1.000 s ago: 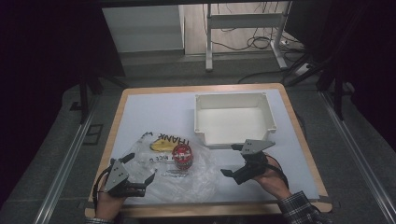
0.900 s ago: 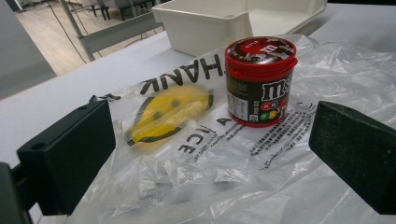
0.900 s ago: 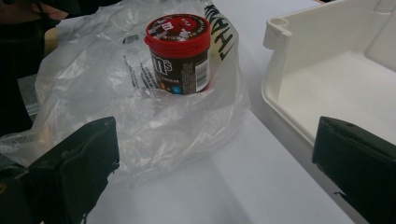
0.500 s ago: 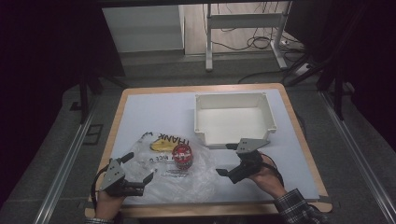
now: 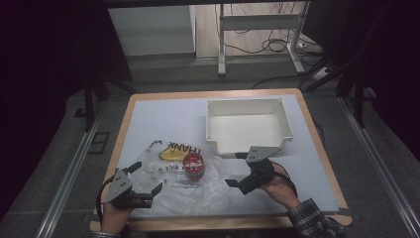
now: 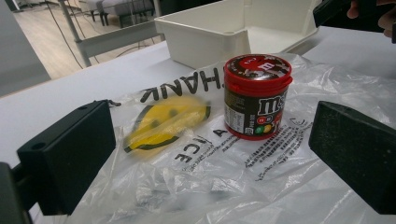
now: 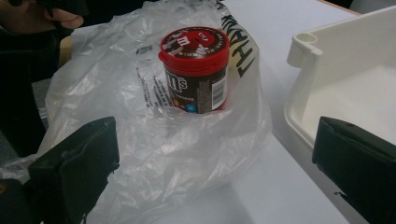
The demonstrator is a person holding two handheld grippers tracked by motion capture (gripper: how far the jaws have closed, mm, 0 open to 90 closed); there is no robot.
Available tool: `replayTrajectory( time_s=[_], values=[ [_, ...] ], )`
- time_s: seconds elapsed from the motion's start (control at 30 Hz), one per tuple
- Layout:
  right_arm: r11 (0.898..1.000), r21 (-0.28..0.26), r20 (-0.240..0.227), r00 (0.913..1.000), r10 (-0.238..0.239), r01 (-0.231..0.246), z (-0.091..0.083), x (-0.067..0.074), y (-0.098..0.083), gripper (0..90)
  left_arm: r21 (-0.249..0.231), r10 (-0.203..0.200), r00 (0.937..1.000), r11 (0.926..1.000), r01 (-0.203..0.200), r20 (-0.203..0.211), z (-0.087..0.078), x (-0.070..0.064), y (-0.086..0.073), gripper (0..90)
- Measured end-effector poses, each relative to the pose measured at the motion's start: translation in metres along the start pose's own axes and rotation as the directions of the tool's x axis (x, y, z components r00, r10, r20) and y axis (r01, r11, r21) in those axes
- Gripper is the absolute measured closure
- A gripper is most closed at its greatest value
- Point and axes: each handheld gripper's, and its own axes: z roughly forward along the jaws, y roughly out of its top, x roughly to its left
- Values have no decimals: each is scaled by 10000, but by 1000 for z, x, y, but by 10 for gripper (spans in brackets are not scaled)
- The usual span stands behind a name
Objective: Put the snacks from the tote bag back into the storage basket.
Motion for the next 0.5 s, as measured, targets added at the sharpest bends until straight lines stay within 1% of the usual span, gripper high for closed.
replayTrajectory(
  time_s=[0.27, 0.5],
  values=[
    [10000, -82, -107, 9999, -6, 5, 5, 0, 4, 9, 18, 69, 10000, 10000, -69, -28, 0, 0, 0, 5],
    [9999, -92, -166, 9998, 99, -100, 9, 0, 6, 9, 34, 108, 9999, 9999, -107, -42, 0, -1, 0, 5]
  ],
)
